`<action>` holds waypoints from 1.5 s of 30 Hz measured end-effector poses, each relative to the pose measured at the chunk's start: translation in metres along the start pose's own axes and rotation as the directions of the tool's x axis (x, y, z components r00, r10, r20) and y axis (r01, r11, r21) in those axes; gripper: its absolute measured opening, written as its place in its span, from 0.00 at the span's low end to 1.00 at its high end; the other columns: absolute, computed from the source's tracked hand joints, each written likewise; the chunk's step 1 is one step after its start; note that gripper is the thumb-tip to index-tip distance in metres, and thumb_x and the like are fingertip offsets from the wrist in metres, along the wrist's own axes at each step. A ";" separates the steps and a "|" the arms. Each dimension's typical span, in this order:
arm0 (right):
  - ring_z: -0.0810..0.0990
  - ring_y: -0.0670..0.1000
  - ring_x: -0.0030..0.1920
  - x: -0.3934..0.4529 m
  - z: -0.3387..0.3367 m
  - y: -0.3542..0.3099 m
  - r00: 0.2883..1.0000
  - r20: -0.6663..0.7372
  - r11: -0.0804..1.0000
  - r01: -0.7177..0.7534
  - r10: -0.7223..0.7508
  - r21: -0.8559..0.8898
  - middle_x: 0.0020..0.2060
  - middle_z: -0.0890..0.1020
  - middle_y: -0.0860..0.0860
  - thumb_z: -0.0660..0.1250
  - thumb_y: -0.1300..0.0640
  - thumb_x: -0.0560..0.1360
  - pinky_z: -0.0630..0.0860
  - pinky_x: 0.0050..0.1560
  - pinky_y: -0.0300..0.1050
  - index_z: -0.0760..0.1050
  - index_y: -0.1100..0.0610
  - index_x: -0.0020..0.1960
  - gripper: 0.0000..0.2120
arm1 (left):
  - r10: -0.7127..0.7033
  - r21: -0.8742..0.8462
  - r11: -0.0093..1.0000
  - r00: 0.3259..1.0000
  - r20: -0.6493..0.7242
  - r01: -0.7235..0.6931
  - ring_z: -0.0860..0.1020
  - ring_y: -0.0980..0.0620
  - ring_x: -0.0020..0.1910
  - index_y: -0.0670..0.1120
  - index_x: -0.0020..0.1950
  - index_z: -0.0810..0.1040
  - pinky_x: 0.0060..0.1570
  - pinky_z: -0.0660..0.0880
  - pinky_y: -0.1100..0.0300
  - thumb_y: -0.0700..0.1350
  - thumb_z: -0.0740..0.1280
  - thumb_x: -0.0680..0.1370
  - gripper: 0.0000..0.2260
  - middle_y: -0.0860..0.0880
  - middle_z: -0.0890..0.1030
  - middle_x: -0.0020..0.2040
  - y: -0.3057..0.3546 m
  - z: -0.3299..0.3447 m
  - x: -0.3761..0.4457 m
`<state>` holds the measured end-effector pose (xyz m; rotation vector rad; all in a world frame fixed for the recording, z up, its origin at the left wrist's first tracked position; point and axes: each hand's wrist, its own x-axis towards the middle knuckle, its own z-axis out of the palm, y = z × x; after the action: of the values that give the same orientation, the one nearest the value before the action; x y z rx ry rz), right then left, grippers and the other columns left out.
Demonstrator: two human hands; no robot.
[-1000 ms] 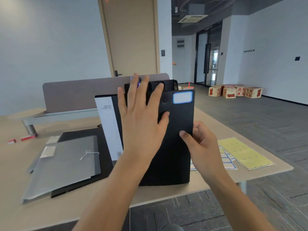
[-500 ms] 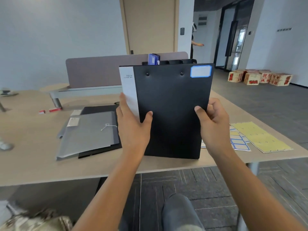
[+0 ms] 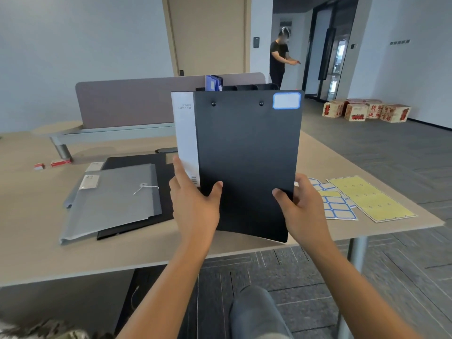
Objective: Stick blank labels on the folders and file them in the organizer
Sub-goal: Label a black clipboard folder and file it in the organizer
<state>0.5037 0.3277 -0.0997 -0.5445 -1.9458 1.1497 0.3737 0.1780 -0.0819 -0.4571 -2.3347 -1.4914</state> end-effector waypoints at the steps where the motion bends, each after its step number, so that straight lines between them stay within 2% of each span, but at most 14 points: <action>1: 0.82 0.35 0.51 0.001 -0.002 -0.001 1.000 -0.008 1.000 0.011 -0.011 -0.015 0.49 0.83 0.34 0.69 0.59 0.83 0.74 0.45 0.25 0.73 0.46 0.62 0.12 | -0.005 -0.005 1.000 1.000 0.004 0.005 0.75 0.43 0.66 0.53 0.82 0.49 0.60 0.74 0.45 0.54 0.76 0.74 0.47 0.46 0.70 0.71 0.002 0.002 0.002; 3: 0.83 0.47 0.48 0.003 -0.008 -0.001 0.999 -0.006 0.999 0.037 -0.037 -0.040 0.47 0.85 0.40 0.68 0.57 0.83 0.78 0.43 0.34 0.73 0.46 0.62 0.10 | -0.009 -0.024 1.000 1.000 0.018 0.009 0.74 0.42 0.66 0.54 0.82 0.49 0.63 0.73 0.44 0.54 0.76 0.74 0.47 0.46 0.69 0.72 0.008 0.007 0.006; 5: 0.84 0.54 0.46 0.006 -0.017 -0.003 0.999 0.019 0.998 0.044 -0.043 -0.044 0.45 0.87 0.46 0.68 0.55 0.84 0.82 0.48 0.50 0.73 0.44 0.62 0.10 | -0.009 -0.056 0.998 0.999 0.044 0.012 0.73 0.43 0.68 0.53 0.82 0.49 0.65 0.72 0.47 0.53 0.76 0.74 0.46 0.46 0.69 0.73 0.015 0.012 0.011; 8: 0.86 0.51 0.47 0.015 -0.033 -0.009 0.998 0.042 0.999 0.044 -0.044 -0.004 0.47 0.88 0.45 0.67 0.57 0.84 0.84 0.50 0.58 0.74 0.44 0.65 0.12 | 0.005 -0.120 0.993 0.996 0.092 0.007 0.71 0.44 0.71 0.52 0.83 0.50 0.68 0.70 0.48 0.52 0.76 0.75 0.46 0.47 0.68 0.76 0.027 0.022 0.023; 11: 0.87 0.48 0.49 0.028 -0.048 -0.016 0.999 -0.003 0.998 0.044 -0.044 0.033 0.49 0.87 0.39 0.68 0.59 0.83 0.86 0.51 0.55 0.77 0.45 0.63 0.12 | 0.044 -0.144 0.989 0.984 0.174 -0.018 0.68 0.45 0.74 0.50 0.83 0.51 0.71 0.66 0.49 0.54 0.74 0.76 0.43 0.48 0.66 0.77 0.042 0.038 0.037; 15: 0.84 0.52 0.43 0.049 -0.057 -0.020 0.980 -0.180 0.997 0.080 -0.082 -0.020 0.43 0.87 0.47 0.69 0.58 0.83 0.83 0.47 0.54 0.77 0.45 0.59 0.10 | 0.151 -0.058 0.988 0.944 0.294 -0.140 0.58 0.47 0.79 0.47 0.83 0.51 0.75 0.59 0.51 0.55 0.71 0.78 0.41 0.48 0.59 0.81 0.064 0.062 0.045; 19: 0.79 0.43 0.42 0.072 -0.054 -0.031 0.936 -0.312 0.985 0.135 -0.163 -0.112 0.41 0.83 0.41 0.68 0.61 0.82 0.71 0.40 0.28 0.76 0.48 0.57 0.08 | 0.167 -0.006 0.985 0.927 0.336 -0.175 0.59 0.48 0.79 0.47 0.82 0.56 0.73 0.61 0.55 0.54 0.70 0.79 0.36 0.49 0.60 0.80 0.067 0.080 0.052; 21: 0.78 0.37 0.42 0.086 -0.048 -0.034 0.923 -0.338 0.979 0.139 -0.183 -0.149 0.41 0.81 0.40 0.67 0.63 0.83 0.69 0.40 0.25 0.77 0.53 0.57 0.07 | 0.160 0.028 0.983 0.928 0.336 -0.179 0.63 0.49 0.76 0.48 0.80 0.60 0.69 0.66 0.55 0.54 0.69 0.79 0.33 0.51 0.64 0.77 0.062 0.085 0.060; 27: 0.78 0.47 0.42 0.131 -0.006 -0.032 0.918 -0.361 0.975 0.097 -0.165 -0.199 0.49 0.84 0.46 0.66 0.60 0.84 0.69 0.43 0.25 0.76 0.54 0.66 0.11 | 0.121 0.210 0.954 0.917 0.380 -0.213 0.65 0.48 0.74 0.52 0.78 0.62 0.66 0.72 0.49 0.56 0.67 0.80 0.29 0.50 0.65 0.75 0.035 0.094 0.097; 31: 0.80 0.52 0.41 0.161 0.024 -0.033 0.907 -0.380 0.969 0.099 -0.182 -0.227 0.45 0.84 0.49 0.66 0.58 0.84 0.80 0.44 0.49 0.76 0.55 0.66 0.11 | 0.082 0.338 0.912 0.912 0.401 -0.231 0.63 0.45 0.76 0.53 0.79 0.59 0.68 0.73 0.44 0.59 0.66 0.80 0.31 0.47 0.62 0.77 0.008 0.101 0.124; 35: 0.80 0.53 0.40 0.190 0.055 -0.034 0.905 -0.384 0.971 0.103 -0.182 -0.217 0.44 0.84 0.50 0.67 0.58 0.84 0.81 0.44 0.53 0.76 0.57 0.65 0.11 | 0.070 0.417 0.867 0.895 0.439 -0.273 0.58 0.43 0.79 0.54 0.81 0.55 0.72 0.67 0.45 0.59 0.64 0.80 0.33 0.46 0.58 0.80 -0.017 0.110 0.143; 39: 0.81 0.55 0.44 0.211 0.088 -0.037 0.914 -0.365 0.972 0.108 -0.179 -0.207 0.49 0.85 0.53 0.67 0.58 0.83 0.80 0.47 0.49 0.75 0.57 0.64 0.10 | 0.078 0.449 0.835 0.875 0.477 -0.319 0.54 0.41 0.80 0.57 0.82 0.49 0.74 0.63 0.44 0.60 0.63 0.81 0.34 0.46 0.51 0.82 -0.045 0.122 0.159; 42: 0.78 0.50 0.41 0.219 0.109 -0.039 0.915 -0.360 0.963 0.091 -0.181 -0.254 0.45 0.83 0.49 0.67 0.57 0.84 0.71 0.40 0.26 0.75 0.57 0.65 0.11 | 0.098 0.448 0.821 0.860 0.500 -0.354 0.54 0.40 0.80 0.57 0.82 0.48 0.74 0.63 0.43 0.60 0.62 0.81 0.34 0.44 0.49 0.82 -0.064 0.129 0.166; 45: 0.80 0.47 0.43 0.223 0.126 -0.039 0.921 -0.343 0.967 0.105 -0.183 -0.234 0.46 0.82 0.46 0.67 0.57 0.84 0.72 0.42 0.24 0.75 0.55 0.68 0.13 | 0.154 0.430 0.811 0.855 0.496 -0.396 0.57 0.40 0.80 0.57 0.81 0.48 0.73 0.64 0.45 0.61 0.61 0.82 0.33 0.44 0.48 0.82 -0.078 0.132 0.170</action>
<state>0.2711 0.3963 -0.0075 -0.6614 -1.7581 0.6943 0.1744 0.2828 -0.1222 -1.0216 -2.7128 -0.6041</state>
